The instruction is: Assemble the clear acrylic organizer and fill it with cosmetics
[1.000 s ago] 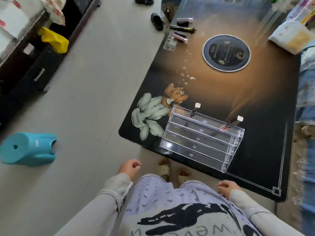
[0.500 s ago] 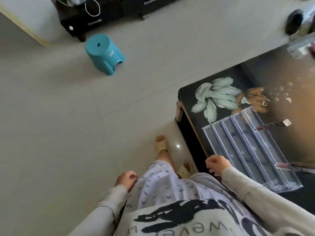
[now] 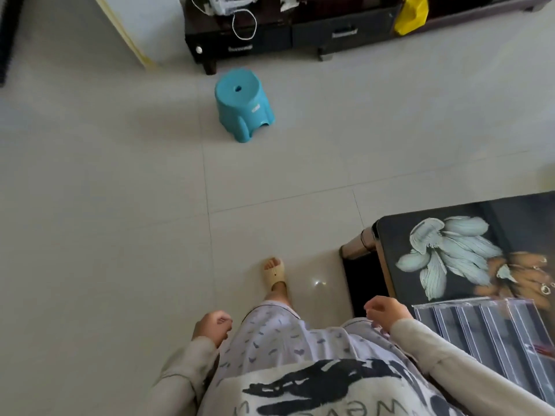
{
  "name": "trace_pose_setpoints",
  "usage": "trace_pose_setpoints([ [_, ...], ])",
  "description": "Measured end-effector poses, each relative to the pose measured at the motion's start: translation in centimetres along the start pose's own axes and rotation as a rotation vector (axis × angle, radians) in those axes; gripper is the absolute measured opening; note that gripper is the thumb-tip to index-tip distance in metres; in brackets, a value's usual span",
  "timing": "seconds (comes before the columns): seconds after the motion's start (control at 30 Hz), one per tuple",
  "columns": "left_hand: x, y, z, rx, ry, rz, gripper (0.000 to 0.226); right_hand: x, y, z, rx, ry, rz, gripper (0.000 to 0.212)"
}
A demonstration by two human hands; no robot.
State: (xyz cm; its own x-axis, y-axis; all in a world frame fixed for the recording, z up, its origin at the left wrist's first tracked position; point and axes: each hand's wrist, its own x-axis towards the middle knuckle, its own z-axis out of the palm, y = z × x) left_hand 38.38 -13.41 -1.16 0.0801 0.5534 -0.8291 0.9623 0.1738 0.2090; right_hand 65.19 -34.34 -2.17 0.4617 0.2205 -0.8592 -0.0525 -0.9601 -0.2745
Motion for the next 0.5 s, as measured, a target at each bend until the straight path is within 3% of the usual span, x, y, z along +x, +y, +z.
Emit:
trace_pose_setpoints([
  [0.27,7.6,10.5,-10.8,0.118,0.005,0.153,0.015,1.8,-5.2,0.4,0.254,0.151,0.177,0.014],
  [0.5,11.9,19.5,-13.4,0.147,-0.038,0.242,0.022,3.5,-8.9,-1.0,0.293,0.147,0.232,0.019],
])
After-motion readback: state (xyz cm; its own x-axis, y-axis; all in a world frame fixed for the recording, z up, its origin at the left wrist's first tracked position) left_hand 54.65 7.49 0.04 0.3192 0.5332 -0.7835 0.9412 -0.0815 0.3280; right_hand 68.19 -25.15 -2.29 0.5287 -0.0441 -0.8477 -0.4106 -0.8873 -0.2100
